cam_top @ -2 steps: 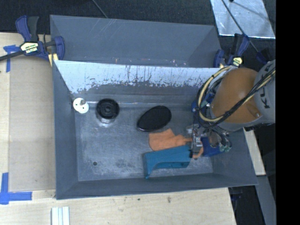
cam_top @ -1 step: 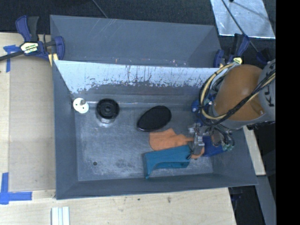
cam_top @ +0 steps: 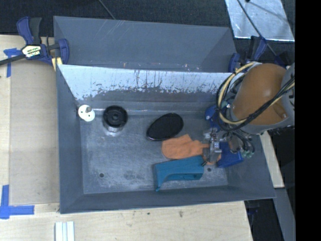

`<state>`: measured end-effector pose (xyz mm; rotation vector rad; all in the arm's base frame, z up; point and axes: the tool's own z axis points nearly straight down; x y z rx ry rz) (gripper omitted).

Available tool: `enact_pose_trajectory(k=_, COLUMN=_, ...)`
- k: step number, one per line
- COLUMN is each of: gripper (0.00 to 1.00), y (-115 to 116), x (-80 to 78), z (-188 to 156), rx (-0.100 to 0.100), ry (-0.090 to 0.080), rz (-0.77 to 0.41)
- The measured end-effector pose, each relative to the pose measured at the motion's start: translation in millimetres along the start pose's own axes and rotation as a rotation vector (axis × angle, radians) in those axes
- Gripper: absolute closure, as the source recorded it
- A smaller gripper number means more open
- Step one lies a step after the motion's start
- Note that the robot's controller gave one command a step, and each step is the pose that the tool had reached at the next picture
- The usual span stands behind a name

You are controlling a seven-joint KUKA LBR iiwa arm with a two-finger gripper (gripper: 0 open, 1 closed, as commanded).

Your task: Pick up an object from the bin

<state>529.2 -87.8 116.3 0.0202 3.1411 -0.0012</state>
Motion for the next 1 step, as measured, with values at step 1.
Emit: enact_pose_trajectory(k=1, gripper=1.00, y=0.0, x=-1.2, z=-14.5, rx=0.000, ry=-0.004, rz=-0.001)
